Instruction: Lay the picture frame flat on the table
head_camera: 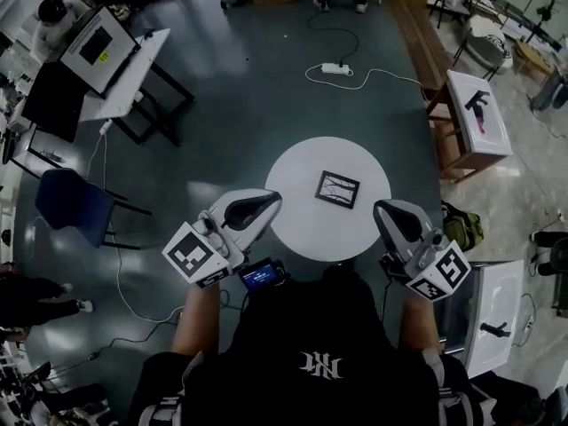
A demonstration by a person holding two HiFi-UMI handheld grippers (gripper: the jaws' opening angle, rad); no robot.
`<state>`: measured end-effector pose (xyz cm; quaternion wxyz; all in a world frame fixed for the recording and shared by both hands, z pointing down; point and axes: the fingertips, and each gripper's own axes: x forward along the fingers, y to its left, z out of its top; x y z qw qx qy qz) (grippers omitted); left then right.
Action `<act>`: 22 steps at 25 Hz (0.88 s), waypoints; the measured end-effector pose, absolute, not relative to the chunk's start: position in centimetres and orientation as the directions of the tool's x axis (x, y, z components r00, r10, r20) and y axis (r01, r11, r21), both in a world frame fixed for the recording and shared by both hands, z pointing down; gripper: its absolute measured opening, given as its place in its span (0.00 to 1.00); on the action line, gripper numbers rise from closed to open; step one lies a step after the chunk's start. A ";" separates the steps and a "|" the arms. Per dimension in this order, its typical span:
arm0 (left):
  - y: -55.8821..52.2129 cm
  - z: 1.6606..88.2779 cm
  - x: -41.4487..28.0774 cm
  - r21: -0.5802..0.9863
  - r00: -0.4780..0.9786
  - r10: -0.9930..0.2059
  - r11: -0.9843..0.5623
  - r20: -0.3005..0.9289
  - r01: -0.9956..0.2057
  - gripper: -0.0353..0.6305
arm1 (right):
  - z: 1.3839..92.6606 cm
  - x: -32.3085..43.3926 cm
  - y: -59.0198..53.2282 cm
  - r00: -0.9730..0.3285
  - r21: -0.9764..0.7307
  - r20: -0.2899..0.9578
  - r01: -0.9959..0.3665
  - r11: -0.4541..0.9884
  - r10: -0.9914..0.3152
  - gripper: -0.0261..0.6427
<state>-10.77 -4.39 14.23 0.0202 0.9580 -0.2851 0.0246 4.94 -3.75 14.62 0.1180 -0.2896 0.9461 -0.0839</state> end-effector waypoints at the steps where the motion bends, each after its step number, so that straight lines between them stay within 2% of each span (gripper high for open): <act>1: -3.6 14.2 -12.4 0.032 0.839 -0.542 -0.839 0.047 -0.543 0.06 | 14.6 3.2 -3.0 -0.806 -0.240 -0.172 -0.523 0.818 -0.566 0.04; 6: 0.6 16.1 -20.0 0.080 0.841 -0.540 -0.837 0.036 -0.541 0.06 | 14.6 -4.0 1.0 -0.811 -0.244 -0.142 -0.526 0.815 -0.567 0.04; 11: 3.1 18.7 -24.0 0.129 0.849 -0.528 -0.841 0.018 -0.526 0.06 | 15.9 -6.9 4.5 -0.794 -0.256 -0.093 -0.564 0.785 -0.601 0.04; 16: 4.3 20.0 -23.6 0.152 0.871 -0.492 -0.860 0.010 -0.488 0.06 | 16.2 -6.9 7.2 -0.773 -0.244 -0.056 -0.603 0.759 -0.632 0.04; 22: 8.8 18.0 -21.0 0.129 0.904 -0.426 -0.897 -0.009 -0.422 0.06 | 14.8 -6.0 11.6 -0.770 -0.219 -0.069 -0.609 0.763 -0.634 0.04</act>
